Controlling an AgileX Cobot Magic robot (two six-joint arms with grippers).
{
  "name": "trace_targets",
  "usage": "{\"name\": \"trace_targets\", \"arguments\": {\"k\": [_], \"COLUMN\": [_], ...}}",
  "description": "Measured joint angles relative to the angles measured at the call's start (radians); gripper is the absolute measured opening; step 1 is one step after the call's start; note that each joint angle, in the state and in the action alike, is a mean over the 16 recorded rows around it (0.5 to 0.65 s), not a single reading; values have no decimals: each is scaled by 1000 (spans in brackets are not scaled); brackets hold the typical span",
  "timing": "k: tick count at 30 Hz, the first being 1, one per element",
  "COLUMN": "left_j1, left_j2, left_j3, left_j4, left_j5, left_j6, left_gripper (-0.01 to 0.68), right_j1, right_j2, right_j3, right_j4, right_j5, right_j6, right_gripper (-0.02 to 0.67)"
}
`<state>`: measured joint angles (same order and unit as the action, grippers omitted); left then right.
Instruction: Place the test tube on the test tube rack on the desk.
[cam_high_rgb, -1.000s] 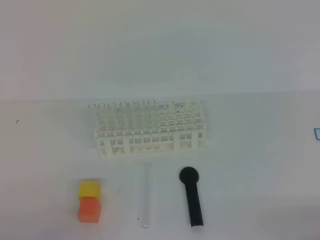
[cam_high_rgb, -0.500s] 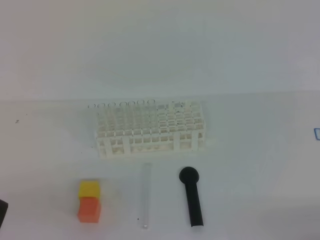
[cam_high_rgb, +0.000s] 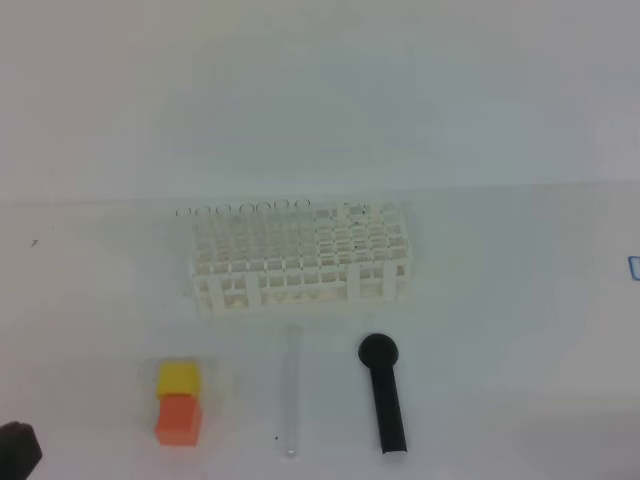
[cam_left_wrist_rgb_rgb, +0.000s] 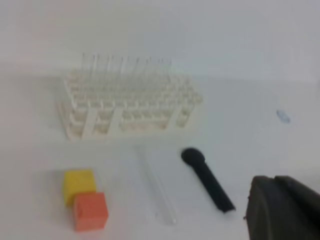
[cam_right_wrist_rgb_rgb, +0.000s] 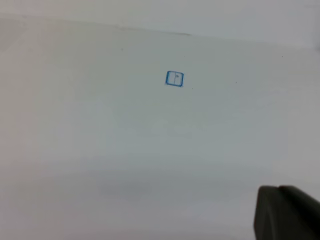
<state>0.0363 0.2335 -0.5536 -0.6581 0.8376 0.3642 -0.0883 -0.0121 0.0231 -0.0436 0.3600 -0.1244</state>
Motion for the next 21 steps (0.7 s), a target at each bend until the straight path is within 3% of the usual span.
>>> {"name": "trace_targets", "arguments": {"k": [5, 10, 21], "left_j1": [-48, -99, -191], "left_j2": [142, 279, 563], "left_j3": [-140, -239, -333], "left_j4": [117, 135, 152], "left_j5": [114, 181, 187], "left_j6": [-48, -40, -35], "left_gripper": [0, 0, 0], "right_j1": [0, 0, 0], "right_j2": [0, 0, 0], "right_j3": [0, 0, 0], "right_j4": [0, 0, 0], "right_j5": [0, 0, 0], "right_j6": [0, 0, 0], "right_gripper": [-1, -1, -1]}}
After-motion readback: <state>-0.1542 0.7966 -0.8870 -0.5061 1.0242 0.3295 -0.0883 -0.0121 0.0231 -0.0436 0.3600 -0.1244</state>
